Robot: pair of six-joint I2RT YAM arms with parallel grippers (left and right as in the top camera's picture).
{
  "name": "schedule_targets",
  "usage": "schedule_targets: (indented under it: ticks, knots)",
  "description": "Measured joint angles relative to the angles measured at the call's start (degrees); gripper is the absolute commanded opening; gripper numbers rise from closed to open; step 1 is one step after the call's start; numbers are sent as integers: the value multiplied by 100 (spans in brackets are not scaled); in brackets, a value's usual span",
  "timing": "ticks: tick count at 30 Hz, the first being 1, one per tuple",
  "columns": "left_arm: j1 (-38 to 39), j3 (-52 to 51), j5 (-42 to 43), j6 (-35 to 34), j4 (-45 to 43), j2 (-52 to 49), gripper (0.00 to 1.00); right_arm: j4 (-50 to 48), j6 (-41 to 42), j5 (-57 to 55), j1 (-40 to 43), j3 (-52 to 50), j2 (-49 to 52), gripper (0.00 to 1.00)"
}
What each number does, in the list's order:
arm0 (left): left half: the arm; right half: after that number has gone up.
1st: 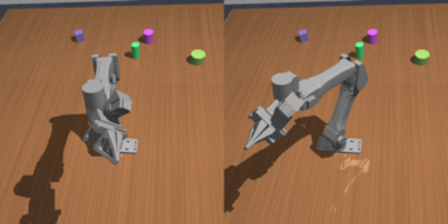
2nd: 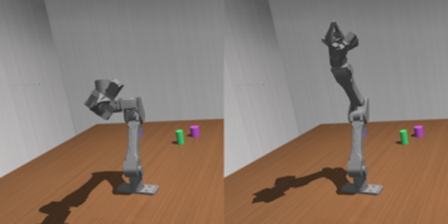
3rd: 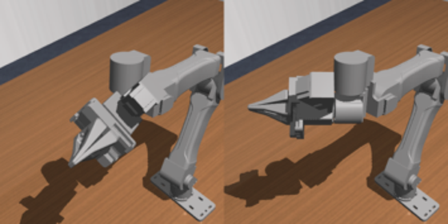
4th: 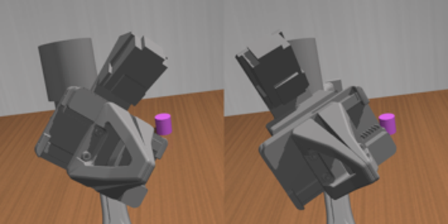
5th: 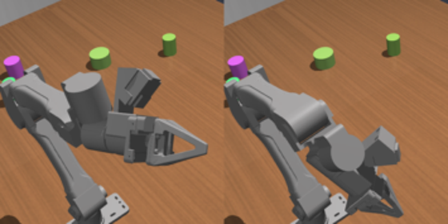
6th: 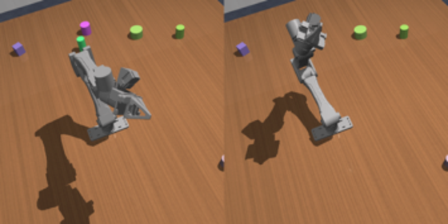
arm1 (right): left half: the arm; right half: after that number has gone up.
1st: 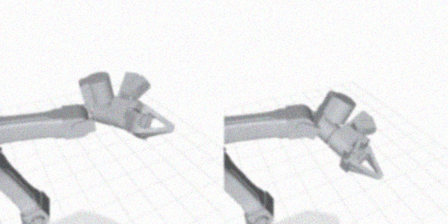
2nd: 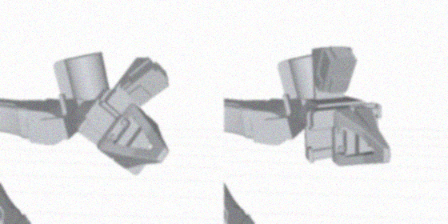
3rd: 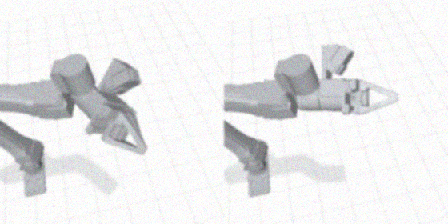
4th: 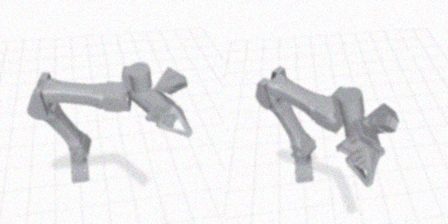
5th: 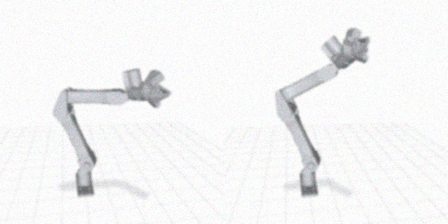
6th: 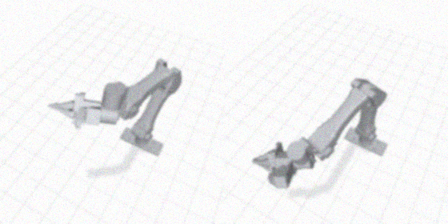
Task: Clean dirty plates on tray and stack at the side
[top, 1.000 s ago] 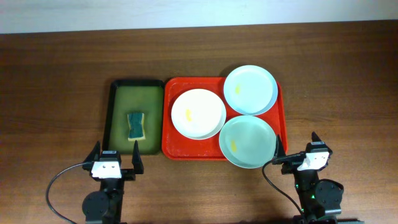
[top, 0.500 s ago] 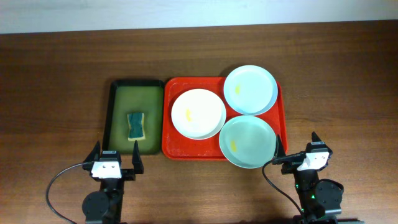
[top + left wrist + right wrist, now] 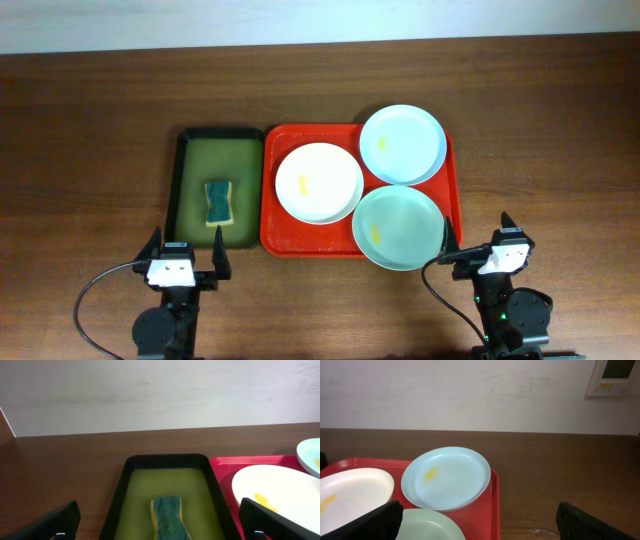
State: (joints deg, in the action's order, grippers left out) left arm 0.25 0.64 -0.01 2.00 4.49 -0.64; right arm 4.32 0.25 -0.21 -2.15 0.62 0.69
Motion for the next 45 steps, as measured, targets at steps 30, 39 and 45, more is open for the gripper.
schedule_targets:
  ticks: [30, 39, 45]
  knots:
    - [0, 7827, 756, -612, 6129, -5222, 99, 4756, 431, 1322, 4, 6476, 4411, 99]
    - [0, 8666, 1318, -623, 7219, -8747, 0, 5869, 793, 3136, -74, 7893, 8426, 29]
    - [0, 7809, 938, -807, 5803, -9197, 39, 4739, 1596, 1646, -1458, 7910, 9718, 56]
